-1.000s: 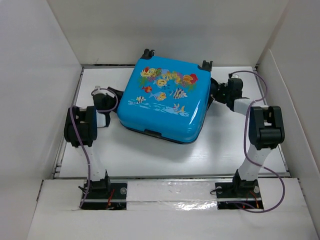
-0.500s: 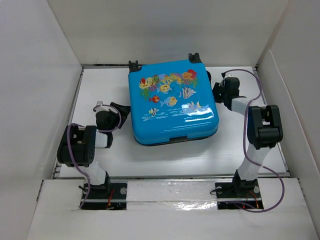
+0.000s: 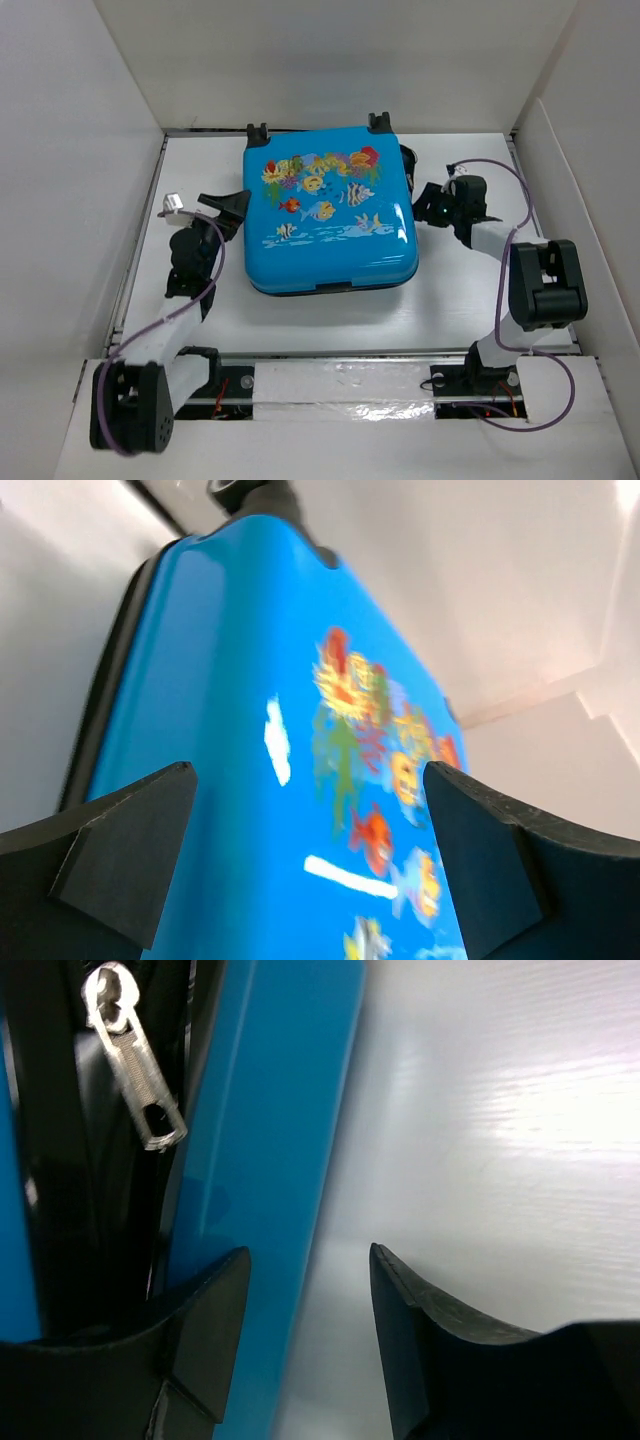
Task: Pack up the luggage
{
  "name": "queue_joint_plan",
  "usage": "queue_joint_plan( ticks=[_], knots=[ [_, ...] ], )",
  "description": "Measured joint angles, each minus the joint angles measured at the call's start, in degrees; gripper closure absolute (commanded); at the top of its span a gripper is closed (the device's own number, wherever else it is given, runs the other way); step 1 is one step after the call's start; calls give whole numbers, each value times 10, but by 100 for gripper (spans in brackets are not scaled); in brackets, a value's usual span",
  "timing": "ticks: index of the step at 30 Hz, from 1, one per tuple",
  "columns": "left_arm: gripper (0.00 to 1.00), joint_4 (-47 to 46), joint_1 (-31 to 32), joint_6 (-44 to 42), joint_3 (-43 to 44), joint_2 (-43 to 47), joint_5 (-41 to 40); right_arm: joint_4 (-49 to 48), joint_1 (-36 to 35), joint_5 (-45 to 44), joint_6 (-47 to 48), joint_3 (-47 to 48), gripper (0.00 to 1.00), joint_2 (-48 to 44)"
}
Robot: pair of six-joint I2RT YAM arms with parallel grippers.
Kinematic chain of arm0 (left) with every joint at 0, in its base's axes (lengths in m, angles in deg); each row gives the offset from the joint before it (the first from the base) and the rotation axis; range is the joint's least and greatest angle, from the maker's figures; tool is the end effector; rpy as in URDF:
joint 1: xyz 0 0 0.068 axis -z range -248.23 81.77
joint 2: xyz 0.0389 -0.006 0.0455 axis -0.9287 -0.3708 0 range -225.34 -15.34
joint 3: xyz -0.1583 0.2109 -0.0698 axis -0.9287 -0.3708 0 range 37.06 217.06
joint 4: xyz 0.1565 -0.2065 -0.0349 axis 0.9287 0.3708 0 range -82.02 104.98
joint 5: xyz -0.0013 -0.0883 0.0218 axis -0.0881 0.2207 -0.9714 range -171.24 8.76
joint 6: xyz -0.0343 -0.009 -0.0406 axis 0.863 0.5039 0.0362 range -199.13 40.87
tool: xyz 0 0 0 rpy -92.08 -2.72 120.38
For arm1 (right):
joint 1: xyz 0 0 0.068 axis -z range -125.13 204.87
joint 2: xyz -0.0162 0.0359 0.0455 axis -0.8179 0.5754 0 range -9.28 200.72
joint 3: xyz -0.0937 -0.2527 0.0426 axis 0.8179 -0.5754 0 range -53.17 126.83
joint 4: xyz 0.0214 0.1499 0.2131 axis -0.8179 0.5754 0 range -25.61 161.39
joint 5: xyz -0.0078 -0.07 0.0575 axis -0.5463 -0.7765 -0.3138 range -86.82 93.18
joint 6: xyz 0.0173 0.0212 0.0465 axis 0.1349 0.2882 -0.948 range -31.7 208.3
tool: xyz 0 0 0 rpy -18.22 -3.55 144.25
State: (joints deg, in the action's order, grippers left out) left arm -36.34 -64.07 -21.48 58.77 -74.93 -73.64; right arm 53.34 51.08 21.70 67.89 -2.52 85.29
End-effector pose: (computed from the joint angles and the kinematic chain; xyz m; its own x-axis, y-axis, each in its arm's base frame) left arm 0.2243 -0.0212 0.2504 -0.1117 -0.8315 -0.5442 0.2030 0.5170 -0.8315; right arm 0.3482 0.0344 0.1916 -0.6222 0.2901 -0.7271 -0.1195 0.8828 0.4544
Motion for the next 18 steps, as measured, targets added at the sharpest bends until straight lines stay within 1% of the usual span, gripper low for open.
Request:
queue_joint_plan(
  ticks=[1,4,7,10,11,13,14,16,18],
  knots=[
    [1,10,2,-3,-6,30,-5,-2,-2,10,-4,-6,39,-5],
    [1,61,2,-18,-30,118,-23,-14,-8,37,-11,-17,37,-12],
    [1,121,2,-32,-58,176,-35,-39,-8,62,-24,-31,31,-12],
    [1,191,2,-47,-83,206,-36,-56,-7,75,-32,-45,23,-12],
    [1,216,2,-52,-87,213,-36,-59,-7,77,-33,-47,19,-12],
    [1,247,2,-53,-91,231,-38,-62,-6,79,-35,-49,16,-13],
    [1,262,2,-57,-90,244,-41,-64,-6,79,-36,-51,12,-16],
    [1,290,2,-63,-90,263,-44,-66,-5,78,-38,-62,11,-27],
    [1,309,2,-67,-89,272,-45,-66,-4,79,-41,-78,12,-43]
  ],
)
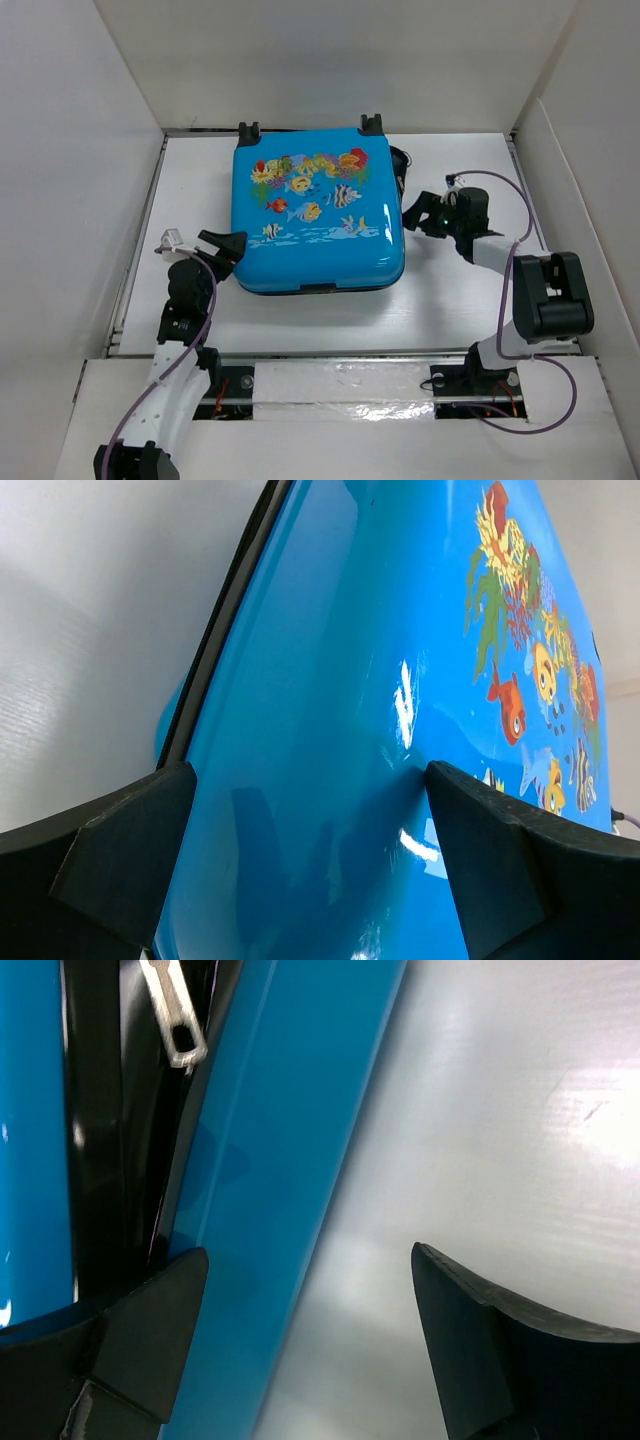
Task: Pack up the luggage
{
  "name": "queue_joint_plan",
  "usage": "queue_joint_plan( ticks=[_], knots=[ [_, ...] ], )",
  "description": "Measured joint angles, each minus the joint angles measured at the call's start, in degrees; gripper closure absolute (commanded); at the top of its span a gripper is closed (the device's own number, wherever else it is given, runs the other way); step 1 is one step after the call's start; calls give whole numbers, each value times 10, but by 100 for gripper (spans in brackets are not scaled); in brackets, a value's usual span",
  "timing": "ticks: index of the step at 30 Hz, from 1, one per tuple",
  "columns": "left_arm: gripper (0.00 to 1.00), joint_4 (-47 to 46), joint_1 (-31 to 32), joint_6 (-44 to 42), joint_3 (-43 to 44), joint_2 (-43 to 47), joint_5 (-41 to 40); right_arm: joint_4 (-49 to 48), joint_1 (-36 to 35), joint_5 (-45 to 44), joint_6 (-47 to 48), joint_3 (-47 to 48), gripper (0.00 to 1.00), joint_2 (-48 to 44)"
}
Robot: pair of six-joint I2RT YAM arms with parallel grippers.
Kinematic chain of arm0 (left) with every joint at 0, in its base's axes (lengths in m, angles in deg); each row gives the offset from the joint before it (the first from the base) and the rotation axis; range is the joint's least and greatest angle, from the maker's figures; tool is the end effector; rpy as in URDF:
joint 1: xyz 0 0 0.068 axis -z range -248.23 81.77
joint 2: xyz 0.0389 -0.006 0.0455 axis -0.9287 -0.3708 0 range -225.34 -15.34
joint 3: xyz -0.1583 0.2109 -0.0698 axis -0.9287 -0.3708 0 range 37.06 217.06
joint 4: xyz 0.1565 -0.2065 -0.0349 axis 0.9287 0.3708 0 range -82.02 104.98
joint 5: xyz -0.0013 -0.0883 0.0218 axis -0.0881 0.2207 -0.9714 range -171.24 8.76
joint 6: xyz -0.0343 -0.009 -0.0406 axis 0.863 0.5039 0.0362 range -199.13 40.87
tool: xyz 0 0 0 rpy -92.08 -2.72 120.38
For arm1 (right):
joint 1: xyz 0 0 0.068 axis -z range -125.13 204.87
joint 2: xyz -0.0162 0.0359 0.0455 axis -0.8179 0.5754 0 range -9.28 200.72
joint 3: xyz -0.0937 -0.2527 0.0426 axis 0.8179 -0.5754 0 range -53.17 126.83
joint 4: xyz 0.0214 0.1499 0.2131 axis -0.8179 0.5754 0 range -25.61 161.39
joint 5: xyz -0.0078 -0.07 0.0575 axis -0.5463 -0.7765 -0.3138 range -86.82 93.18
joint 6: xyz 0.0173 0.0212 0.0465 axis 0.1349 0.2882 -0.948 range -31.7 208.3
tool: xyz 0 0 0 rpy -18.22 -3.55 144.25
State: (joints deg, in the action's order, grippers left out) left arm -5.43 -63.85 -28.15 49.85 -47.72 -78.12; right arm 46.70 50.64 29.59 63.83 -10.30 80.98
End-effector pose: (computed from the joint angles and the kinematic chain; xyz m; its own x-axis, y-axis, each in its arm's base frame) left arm 0.1563 -0.0140 0.2176 -0.1688 -0.7651 -0.6214 -0.0015 0.6306 -0.7761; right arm 0.3213 0.0397 0.1855 -0.6366 0.3248 -0.6994 -0.2063 0.8022 0.5603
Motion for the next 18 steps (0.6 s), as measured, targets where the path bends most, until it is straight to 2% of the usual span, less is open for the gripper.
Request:
queue_joint_plan(
  ticks=[2,11,18],
  knots=[
    [1,3,0,-1,1,1,3,-4,0,2,-6,-18,18,-21],
    [1,-85,-3,14,27,-101,36,-52,-27,7,-16,-74,22,-50],
    [1,-86,12,14,140,-185,-14,-50,-52,4,-10,-81,21,-46]
  ],
)
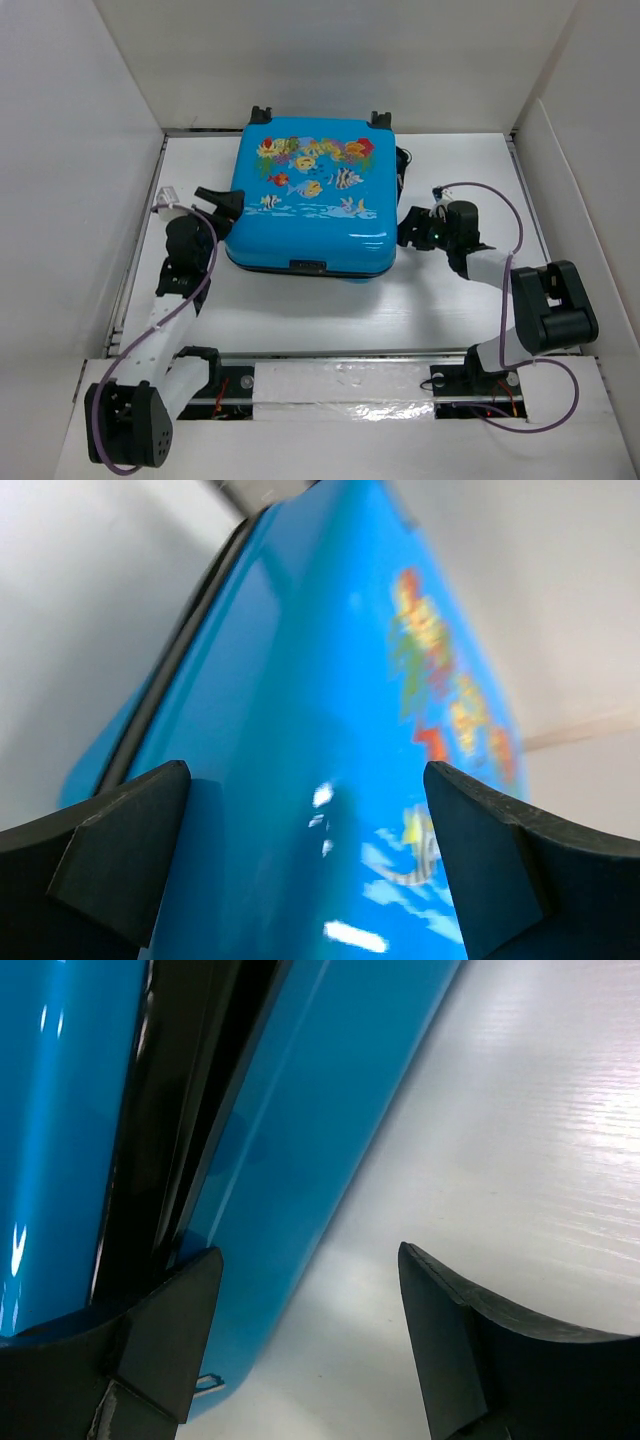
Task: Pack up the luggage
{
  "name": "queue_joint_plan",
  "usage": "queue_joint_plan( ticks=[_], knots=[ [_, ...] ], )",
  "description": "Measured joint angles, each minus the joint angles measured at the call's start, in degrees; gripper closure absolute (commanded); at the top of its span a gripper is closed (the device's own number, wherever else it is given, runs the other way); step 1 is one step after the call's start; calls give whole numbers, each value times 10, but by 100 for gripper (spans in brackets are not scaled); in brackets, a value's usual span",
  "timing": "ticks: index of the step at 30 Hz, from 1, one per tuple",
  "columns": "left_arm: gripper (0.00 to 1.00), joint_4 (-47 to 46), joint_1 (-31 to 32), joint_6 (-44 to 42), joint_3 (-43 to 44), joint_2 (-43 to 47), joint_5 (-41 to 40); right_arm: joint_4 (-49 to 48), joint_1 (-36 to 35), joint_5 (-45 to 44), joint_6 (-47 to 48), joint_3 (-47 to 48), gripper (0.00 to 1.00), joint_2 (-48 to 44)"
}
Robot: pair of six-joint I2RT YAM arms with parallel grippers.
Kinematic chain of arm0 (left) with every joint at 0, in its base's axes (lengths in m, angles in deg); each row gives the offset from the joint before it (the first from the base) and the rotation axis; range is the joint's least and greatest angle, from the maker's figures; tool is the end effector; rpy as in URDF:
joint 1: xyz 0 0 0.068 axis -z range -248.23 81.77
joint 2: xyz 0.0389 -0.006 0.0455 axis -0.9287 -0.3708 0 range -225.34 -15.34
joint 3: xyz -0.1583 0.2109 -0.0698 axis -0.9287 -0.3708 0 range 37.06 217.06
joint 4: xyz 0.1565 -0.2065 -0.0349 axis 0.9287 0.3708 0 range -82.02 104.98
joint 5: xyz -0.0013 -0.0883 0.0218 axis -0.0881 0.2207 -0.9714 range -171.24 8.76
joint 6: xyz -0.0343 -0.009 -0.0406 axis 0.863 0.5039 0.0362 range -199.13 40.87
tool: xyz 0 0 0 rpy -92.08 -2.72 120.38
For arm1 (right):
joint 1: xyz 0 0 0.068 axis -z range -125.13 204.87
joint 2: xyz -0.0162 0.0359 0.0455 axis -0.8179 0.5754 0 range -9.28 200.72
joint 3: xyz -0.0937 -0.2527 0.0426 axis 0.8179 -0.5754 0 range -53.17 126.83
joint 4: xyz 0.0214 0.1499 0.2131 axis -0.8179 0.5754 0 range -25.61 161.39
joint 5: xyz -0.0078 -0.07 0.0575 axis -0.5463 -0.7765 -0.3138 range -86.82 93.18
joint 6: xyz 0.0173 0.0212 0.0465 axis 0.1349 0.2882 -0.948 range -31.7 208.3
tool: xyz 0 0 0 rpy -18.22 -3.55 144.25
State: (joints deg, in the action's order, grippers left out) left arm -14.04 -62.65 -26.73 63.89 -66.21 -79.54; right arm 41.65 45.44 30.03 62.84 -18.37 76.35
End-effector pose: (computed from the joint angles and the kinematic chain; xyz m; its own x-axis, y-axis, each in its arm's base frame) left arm 0.2101 -0.0217 0.2695 -0.1219 -0.7838 -0.6089 0.0494 0.6080 -0.7924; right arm 0.2879 0.0642 0.1751 -0.6511 0.2805 -0.7052 -0.2873 0.7689 0.5711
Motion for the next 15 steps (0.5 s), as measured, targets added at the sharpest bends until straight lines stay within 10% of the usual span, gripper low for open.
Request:
queue_joint_plan(
  ticks=[15],
  knots=[
    [1,-96,37,12,200,-8,54,-14,-11,52,-3,-13,20,0]
  ],
)
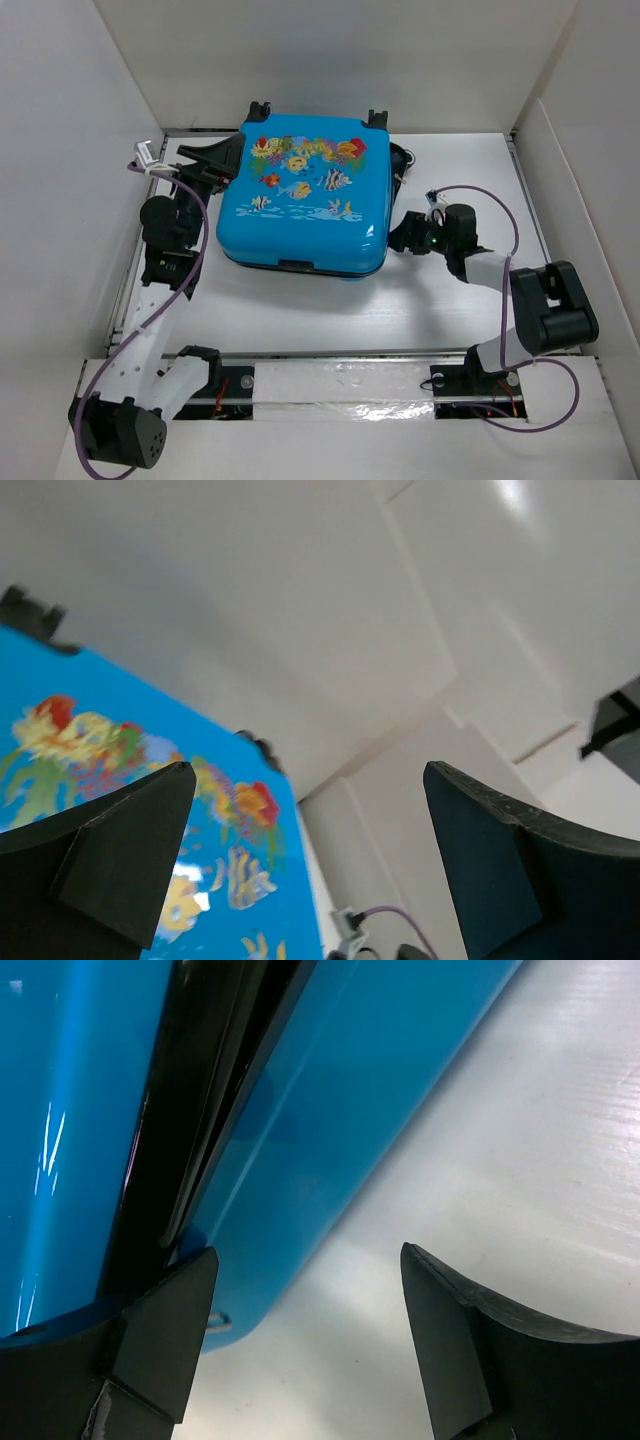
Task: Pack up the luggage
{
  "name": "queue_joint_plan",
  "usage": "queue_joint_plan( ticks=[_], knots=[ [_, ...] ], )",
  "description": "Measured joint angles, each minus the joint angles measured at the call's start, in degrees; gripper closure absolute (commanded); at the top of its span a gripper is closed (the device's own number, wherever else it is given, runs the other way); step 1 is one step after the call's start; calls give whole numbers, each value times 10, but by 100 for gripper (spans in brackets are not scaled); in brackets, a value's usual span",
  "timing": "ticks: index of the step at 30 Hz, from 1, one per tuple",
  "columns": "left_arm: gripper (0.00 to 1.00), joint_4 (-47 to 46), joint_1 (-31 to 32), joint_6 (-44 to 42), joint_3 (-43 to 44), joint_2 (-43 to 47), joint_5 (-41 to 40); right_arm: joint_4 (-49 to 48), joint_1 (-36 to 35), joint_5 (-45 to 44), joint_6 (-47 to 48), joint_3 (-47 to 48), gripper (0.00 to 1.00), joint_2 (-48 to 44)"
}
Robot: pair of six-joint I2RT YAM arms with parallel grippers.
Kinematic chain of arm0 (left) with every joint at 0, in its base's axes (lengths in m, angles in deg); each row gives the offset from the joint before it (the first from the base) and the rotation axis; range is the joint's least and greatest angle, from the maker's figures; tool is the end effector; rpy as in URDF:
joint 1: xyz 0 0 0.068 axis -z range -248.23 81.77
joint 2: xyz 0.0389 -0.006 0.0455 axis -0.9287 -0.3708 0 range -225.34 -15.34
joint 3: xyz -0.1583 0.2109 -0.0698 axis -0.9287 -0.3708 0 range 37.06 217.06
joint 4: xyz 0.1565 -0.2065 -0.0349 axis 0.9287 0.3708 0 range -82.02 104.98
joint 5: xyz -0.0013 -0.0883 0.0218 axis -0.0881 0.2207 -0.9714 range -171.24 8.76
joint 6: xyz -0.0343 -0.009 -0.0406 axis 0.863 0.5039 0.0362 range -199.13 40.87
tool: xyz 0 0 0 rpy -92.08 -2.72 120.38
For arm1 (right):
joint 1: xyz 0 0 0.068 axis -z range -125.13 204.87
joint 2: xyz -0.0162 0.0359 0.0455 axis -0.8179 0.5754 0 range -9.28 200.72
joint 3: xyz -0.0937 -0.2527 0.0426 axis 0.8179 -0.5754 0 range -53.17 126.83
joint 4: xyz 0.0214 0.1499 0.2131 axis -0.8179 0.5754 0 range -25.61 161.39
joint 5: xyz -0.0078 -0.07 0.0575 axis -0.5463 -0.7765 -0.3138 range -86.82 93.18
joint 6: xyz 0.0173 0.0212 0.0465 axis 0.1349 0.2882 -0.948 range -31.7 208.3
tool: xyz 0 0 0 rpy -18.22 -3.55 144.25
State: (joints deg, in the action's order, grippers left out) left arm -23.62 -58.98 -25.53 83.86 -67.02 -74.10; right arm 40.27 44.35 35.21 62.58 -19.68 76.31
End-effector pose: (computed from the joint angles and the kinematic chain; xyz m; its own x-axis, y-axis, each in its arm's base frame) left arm 0.1998 -0.0371 0.4088 0.0467 -0.8168 -0.5750 0.5168 0.5124 -0.6858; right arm 0.2813 0.0715 0.1716 -0.6825 0.2473 -0.6877 -0.3543 0.7111 0.6073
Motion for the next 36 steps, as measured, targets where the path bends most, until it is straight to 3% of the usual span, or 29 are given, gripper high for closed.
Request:
queue_joint_plan(
  ticks=[5,10,15,17,22,28,31,36],
  knots=[
    [1,69,-20,-6,-63,15,-64,1,14,1,-1,-21,20,-30],
    [1,164,-119,25,-195,87,-114,1,28,-8,0,-31,19,-80],
    [3,194,-193,76,-308,129,-109,0,35,-4,0,-38,19,-88],
    [15,194,-218,93,-351,133,-90,-1,37,0,-1,-43,19,-89],
    [57,184,-241,104,-403,63,-16,0,42,0,-1,-48,19,-101],
    [93,158,-242,94,-418,30,73,-4,42,10,-3,-48,19,-107],
    [97,134,-242,87,-418,13,109,-4,42,13,-7,-48,20,-107],
    [94,92,-243,82,-418,-52,146,-5,42,15,-10,-48,20,-107]
  ],
)
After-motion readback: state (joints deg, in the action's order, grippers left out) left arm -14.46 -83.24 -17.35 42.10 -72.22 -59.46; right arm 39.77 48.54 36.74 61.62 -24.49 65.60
